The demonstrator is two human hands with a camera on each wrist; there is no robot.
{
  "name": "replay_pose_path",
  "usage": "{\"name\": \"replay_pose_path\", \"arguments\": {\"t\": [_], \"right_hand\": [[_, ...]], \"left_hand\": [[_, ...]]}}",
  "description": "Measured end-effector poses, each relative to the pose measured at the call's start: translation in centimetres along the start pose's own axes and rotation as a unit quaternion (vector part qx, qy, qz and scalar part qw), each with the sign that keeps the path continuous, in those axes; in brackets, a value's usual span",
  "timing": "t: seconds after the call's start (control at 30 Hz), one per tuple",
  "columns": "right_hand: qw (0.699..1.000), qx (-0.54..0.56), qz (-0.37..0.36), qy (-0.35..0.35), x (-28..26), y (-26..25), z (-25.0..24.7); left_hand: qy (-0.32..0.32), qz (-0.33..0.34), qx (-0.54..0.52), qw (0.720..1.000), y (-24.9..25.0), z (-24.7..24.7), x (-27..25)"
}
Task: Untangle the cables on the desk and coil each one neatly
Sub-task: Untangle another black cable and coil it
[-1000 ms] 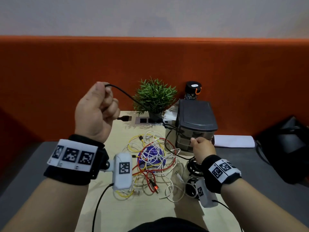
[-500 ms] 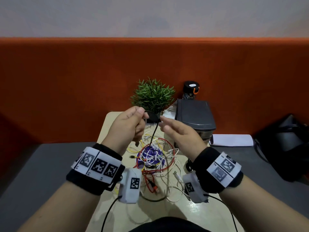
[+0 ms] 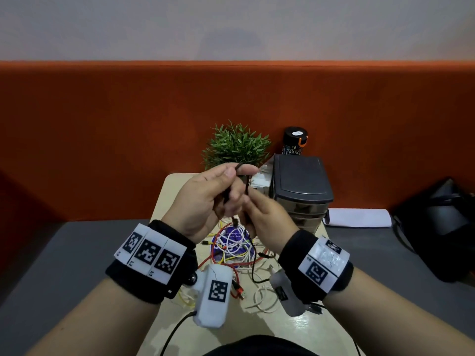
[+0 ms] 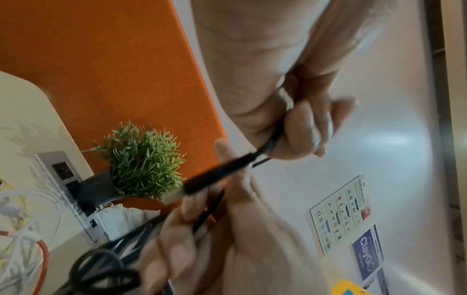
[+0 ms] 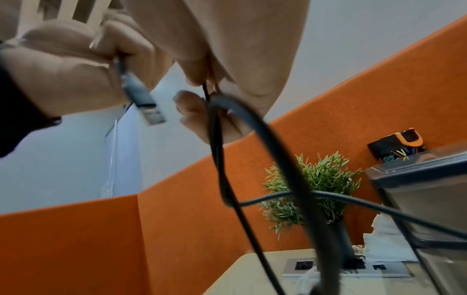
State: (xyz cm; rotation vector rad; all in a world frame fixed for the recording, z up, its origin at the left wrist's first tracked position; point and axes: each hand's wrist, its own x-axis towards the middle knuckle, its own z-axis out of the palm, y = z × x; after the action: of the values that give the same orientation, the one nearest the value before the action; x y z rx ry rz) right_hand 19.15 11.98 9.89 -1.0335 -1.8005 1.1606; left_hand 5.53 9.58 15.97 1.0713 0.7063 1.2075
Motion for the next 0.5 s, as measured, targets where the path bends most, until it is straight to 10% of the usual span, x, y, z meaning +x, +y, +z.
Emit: {"name": "replay_pose_path", "arguments": {"t": [0.2, 0.5], "right_hand": [[0.990, -0.130, 0.019, -0.056, -0.4, 1.1, -0.2], [0.994, -0.034, 0.043, -0.096, -1.3, 1.2, 0.7]], "left_hand": [[0.005, 0.012, -0.054, 0.998, 0.2, -0.1, -0.2], [0.036, 0.063, -0.038, 0.997, -0.2, -0.3, 0.7]]}}
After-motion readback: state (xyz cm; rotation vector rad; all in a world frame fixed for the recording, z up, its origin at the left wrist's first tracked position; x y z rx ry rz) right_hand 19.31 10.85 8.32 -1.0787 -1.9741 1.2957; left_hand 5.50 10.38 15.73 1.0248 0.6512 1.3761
